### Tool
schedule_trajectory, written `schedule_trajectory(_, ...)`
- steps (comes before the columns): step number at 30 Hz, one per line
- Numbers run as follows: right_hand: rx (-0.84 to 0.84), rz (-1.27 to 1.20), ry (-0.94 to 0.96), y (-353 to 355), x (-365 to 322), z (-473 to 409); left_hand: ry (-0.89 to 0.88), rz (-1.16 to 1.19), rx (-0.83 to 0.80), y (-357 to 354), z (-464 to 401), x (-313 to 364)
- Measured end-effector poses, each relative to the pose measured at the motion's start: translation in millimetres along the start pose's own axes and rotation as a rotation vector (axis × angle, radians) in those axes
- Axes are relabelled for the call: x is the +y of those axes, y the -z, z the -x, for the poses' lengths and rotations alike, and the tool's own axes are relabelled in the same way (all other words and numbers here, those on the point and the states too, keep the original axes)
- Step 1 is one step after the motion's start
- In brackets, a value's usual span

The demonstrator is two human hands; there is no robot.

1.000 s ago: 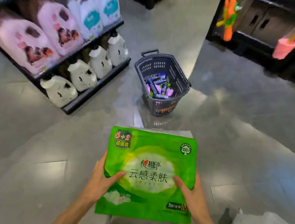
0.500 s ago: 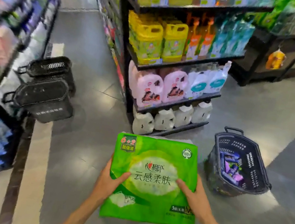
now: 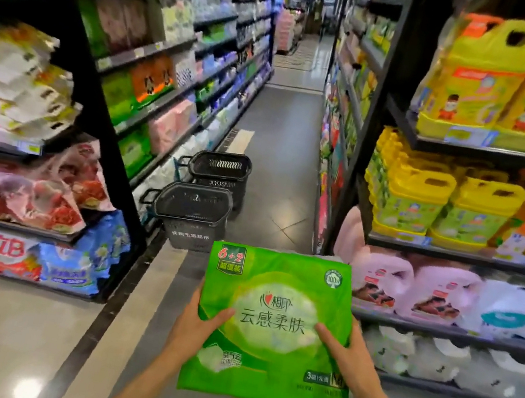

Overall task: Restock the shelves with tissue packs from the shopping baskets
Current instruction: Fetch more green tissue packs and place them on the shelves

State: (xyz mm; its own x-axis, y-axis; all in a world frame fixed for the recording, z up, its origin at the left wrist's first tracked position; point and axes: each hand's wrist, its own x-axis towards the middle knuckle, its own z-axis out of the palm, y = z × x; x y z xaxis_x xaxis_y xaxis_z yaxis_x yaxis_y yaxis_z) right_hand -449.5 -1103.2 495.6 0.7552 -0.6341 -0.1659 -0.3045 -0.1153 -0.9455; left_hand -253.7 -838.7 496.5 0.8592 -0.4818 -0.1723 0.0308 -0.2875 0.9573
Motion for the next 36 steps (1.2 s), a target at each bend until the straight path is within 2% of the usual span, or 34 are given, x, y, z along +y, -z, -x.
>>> schedule_trajectory(6, -0.124, 0.037, 0.049, 4, -51, -158, -0.021, 0.044, 0.134, -4, -101, 63)
schedule_trajectory(13, -0.259, 0.085, 0.133, -22, -105, -307, -0.013, 0.062, 0.261, 17, -208, 84)
schedule_trajectory(23, -0.344, 0.108, 0.240, -102, -166, -526, -0.005, 0.069, 0.367, 61, -419, 100)
schedule_trajectory(31, -0.386, 0.075, 0.203, -166, -229, -705, -0.051, 0.037, 0.401, 114, -593, 141)
schedule_trajectory(36, -0.434, 0.031, 0.219, -216, -272, -802, -0.038, 0.023, 0.479, 144, -684, 159)
